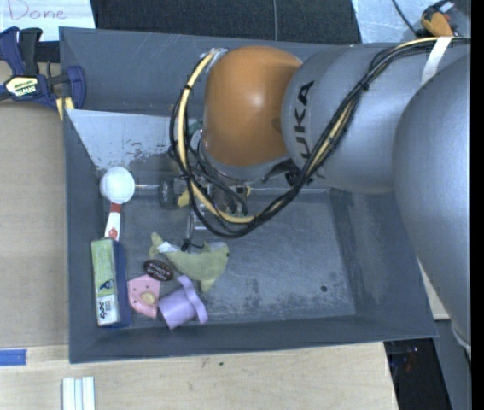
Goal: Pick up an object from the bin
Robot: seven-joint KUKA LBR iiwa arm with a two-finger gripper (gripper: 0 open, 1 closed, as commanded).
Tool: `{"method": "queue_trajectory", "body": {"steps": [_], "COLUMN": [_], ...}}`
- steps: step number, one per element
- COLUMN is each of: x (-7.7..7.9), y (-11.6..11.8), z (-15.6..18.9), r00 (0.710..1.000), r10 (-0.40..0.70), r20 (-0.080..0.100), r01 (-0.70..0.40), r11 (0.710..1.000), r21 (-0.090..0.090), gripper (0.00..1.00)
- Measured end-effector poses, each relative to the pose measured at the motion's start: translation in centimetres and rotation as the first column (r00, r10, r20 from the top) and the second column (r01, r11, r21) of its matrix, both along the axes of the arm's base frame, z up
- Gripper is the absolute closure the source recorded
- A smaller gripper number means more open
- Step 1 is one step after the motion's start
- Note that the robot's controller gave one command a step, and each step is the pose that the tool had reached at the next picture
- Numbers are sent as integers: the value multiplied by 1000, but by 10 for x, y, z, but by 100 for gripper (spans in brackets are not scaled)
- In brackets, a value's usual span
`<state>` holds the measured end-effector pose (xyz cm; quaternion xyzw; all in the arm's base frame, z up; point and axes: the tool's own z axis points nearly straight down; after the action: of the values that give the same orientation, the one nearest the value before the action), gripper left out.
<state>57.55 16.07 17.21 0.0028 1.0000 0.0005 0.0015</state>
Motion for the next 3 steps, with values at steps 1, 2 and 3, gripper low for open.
{"method": "queue_trajectory", "body": {"steps": [1,2,3], "x": [-2,-1,-5], "y": [-35,-39,-98], "z": [-51,-55,-84], "r00": [983,983,948], "r10": [183,184,319], "r20": [-2,1,4], "r01": [-183,-184,-319], "r11": [983,983,948], "r21": [-1,0,-2], "gripper": [0,0,0]}}
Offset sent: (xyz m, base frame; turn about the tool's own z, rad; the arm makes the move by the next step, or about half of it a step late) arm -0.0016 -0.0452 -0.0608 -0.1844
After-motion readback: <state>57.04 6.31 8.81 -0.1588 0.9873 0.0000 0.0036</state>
